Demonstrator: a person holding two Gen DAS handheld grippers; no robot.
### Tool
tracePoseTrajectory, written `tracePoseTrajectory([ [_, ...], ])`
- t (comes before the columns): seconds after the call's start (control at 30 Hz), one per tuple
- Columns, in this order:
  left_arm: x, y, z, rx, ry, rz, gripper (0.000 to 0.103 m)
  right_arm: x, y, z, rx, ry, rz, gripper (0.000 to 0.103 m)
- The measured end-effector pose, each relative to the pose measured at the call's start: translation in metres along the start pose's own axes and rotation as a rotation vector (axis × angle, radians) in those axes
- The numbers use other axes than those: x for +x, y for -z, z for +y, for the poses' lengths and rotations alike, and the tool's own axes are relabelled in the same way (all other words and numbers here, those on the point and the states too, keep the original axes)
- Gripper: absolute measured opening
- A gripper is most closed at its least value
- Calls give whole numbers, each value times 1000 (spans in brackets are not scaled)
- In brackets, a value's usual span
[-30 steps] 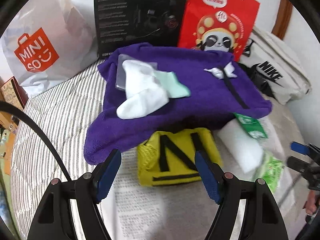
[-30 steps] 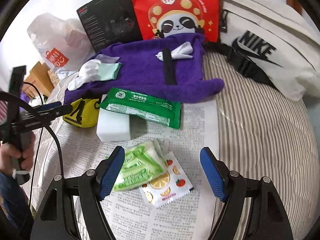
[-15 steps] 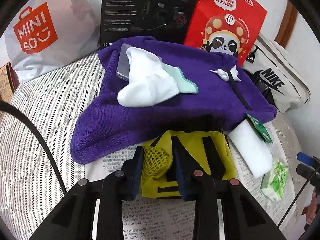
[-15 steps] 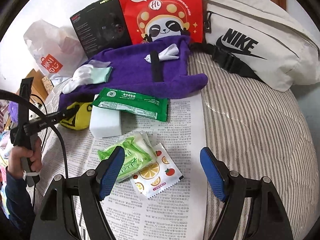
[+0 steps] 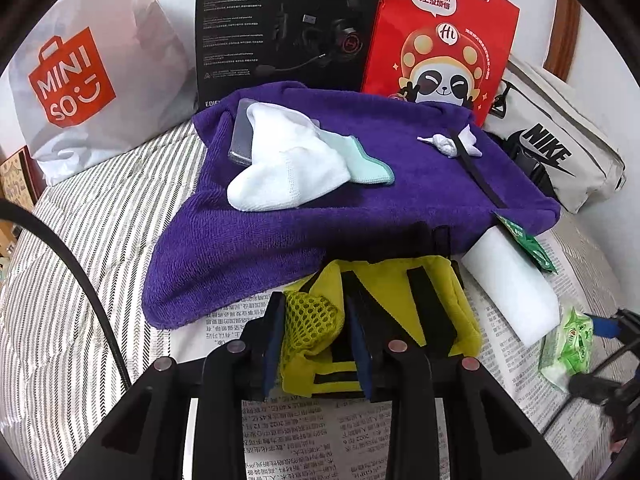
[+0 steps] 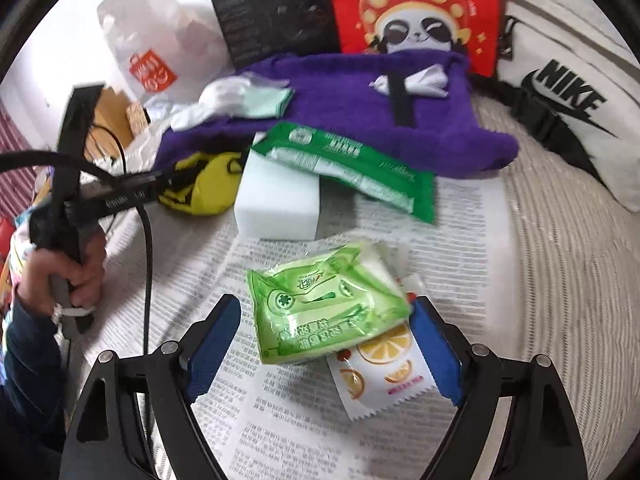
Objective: Organize soft objects
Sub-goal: 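Grasp the yellow mesh pouch with the left tool while the right grasps the green wipe pack, then carry pouch and wipe pack onto the purple towel while the right tool opens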
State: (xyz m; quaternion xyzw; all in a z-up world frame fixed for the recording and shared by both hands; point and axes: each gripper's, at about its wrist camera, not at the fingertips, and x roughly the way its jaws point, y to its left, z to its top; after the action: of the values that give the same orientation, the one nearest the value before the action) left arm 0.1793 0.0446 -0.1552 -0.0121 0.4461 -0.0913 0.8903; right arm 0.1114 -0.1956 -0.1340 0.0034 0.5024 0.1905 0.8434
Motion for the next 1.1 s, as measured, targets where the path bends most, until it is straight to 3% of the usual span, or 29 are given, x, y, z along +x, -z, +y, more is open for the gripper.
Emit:
tracePoseTrajectory([
  [0.17, 0, 1, -2, 7, -10, -1, 30, 5, 2, 8, -69, 27, -53, 80],
  [0.47, -6, -1, 3, -17, 28, 17, 28, -13, -5, 6, -87, 45, -105, 80],
  [0.87, -49, -10, 22, -34, 22, -13, 24, -37, -21, 11, -92, 26, -156, 80],
  [1.1, -75, -16, 33, -76, 76, -54, 24, -43, -41, 3, -67, 9, -162, 80],
])
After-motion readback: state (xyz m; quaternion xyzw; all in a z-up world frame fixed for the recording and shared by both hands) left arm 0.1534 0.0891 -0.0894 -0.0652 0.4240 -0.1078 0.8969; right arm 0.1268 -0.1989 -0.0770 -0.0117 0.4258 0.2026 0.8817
